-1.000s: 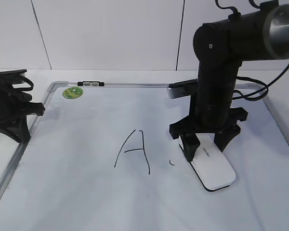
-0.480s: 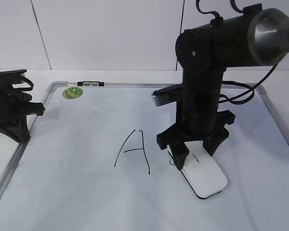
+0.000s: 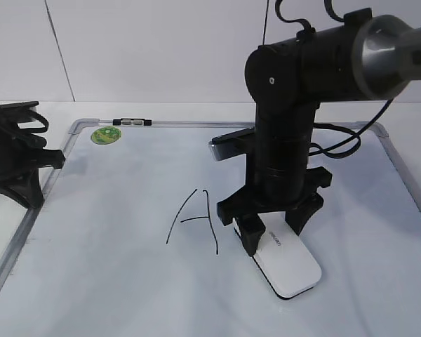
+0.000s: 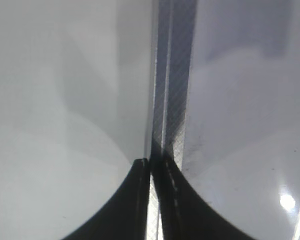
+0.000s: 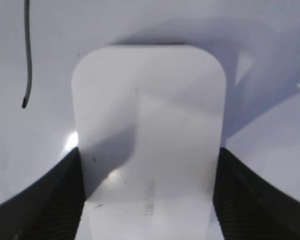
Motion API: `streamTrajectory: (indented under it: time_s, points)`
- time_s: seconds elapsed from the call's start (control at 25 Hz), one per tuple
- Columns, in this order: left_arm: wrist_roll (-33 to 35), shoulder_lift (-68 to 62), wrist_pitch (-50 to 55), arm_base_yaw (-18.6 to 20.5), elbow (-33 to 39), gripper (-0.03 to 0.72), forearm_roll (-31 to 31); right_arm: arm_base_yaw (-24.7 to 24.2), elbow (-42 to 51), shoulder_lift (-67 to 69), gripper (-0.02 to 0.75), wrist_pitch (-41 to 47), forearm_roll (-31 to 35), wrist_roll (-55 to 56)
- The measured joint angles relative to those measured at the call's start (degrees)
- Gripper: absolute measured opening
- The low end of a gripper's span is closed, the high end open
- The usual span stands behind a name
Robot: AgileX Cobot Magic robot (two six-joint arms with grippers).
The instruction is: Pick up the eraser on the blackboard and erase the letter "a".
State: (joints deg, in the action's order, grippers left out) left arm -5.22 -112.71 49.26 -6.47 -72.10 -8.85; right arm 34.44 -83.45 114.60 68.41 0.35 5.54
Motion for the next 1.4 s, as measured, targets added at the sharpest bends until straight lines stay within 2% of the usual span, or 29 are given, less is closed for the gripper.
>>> streamTrajectory:
  time_s: [0.2,0.88,1.08,1.4]
  points:
    - [0.0,0.0,0.0,0.0,0.0,0.032,-0.1,0.1,-0.9,0.5,0.543,0.7,-1.1,0.7]
    - [0.0,-0.1,-0.7,0.0,0.0,0.032,-0.3,-5.6,-2.1,1.6,0.543,0.9,-1.0,2.6]
    - [0.0,-0.1,-0.7,0.0,0.0,0.032,-0.3,-5.4,-2.1,1.6,0.543,0.9,-0.3,2.1]
    - [0.0,-0.1,-0.7,0.0,0.0,0.032,-0.3,-1.5,-2.1,1.6,0.543,0.9,-2.2,1.2]
